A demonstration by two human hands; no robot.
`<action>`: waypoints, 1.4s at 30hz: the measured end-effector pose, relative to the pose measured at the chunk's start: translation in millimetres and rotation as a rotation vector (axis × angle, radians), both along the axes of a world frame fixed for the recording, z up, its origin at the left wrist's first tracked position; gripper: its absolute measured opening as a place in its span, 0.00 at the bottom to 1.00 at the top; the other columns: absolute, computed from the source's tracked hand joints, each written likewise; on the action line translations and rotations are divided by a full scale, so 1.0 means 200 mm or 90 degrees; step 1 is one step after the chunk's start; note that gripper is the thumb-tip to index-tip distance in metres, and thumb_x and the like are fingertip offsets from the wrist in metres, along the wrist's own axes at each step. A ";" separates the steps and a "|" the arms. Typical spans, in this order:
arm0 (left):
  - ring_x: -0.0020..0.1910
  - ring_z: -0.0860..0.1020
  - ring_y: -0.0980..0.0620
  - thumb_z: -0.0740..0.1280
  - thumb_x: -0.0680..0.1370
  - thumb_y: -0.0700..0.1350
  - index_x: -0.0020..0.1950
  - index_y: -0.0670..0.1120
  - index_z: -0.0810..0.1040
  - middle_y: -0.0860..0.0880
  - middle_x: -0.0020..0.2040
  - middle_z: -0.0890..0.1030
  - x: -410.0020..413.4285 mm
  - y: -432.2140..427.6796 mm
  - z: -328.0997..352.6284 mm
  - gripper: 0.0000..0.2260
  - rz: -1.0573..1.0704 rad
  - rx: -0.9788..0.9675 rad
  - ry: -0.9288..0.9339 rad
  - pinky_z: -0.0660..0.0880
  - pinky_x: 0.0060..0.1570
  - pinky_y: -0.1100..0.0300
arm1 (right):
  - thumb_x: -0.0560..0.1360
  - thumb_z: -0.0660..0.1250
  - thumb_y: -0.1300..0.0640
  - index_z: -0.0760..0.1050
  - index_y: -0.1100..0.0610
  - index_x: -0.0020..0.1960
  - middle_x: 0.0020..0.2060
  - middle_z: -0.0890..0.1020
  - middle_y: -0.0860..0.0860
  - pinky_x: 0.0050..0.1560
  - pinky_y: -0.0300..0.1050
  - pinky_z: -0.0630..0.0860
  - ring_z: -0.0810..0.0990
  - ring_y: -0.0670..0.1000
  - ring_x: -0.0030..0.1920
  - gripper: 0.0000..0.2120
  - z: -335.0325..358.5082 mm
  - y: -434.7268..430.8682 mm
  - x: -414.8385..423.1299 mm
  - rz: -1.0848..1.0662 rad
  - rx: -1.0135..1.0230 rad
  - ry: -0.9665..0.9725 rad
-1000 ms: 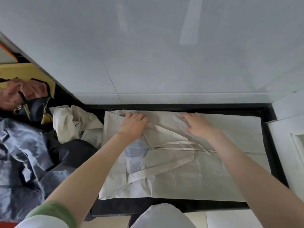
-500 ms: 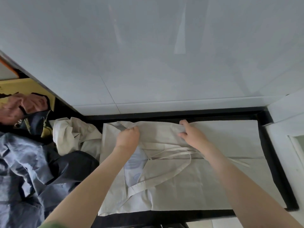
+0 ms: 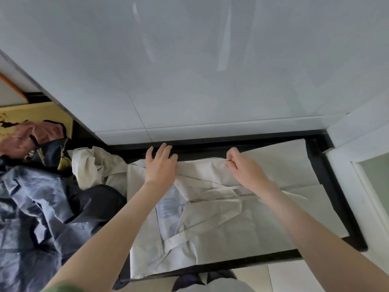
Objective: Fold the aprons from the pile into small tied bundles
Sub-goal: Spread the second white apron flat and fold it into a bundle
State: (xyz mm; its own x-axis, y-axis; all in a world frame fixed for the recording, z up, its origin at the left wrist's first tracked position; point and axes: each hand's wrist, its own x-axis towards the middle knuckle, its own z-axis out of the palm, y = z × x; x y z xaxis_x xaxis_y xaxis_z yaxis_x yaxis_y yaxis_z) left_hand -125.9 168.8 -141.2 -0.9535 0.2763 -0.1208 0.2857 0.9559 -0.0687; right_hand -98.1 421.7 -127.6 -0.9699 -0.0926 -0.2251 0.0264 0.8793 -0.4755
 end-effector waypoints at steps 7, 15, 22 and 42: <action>0.24 0.72 0.46 0.75 0.59 0.33 0.35 0.44 0.74 0.49 0.25 0.71 -0.07 0.07 0.29 0.12 -0.100 0.066 0.220 0.71 0.39 0.56 | 0.81 0.58 0.59 0.69 0.63 0.57 0.47 0.78 0.58 0.35 0.47 0.63 0.77 0.62 0.39 0.08 0.11 0.07 0.03 -0.054 0.036 0.178; 0.65 0.75 0.45 0.74 0.62 0.37 0.48 0.41 0.84 0.43 0.64 0.77 0.17 0.07 0.23 0.15 -0.312 0.005 0.039 0.69 0.65 0.49 | 0.76 0.66 0.59 0.69 0.59 0.43 0.25 0.70 0.49 0.21 0.44 0.65 0.69 0.52 0.22 0.07 0.07 0.11 0.30 0.048 0.129 0.182; 0.59 0.75 0.46 0.62 0.75 0.41 0.57 0.45 0.75 0.49 0.60 0.75 0.31 0.06 0.21 0.11 -0.246 -0.031 -0.396 0.74 0.56 0.53 | 0.81 0.52 0.44 0.65 0.54 0.44 0.30 0.73 0.49 0.34 0.47 0.73 0.74 0.53 0.32 0.15 0.04 0.00 0.49 0.134 0.204 -0.034; 0.78 0.46 0.48 0.55 0.78 0.30 0.79 0.55 0.46 0.45 0.79 0.49 0.23 0.50 -0.01 0.36 -0.247 0.081 -0.168 0.40 0.75 0.53 | 0.75 0.67 0.48 0.65 0.58 0.71 0.68 0.70 0.58 0.66 0.60 0.63 0.67 0.60 0.68 0.29 -0.04 0.69 0.26 -0.694 -0.042 0.003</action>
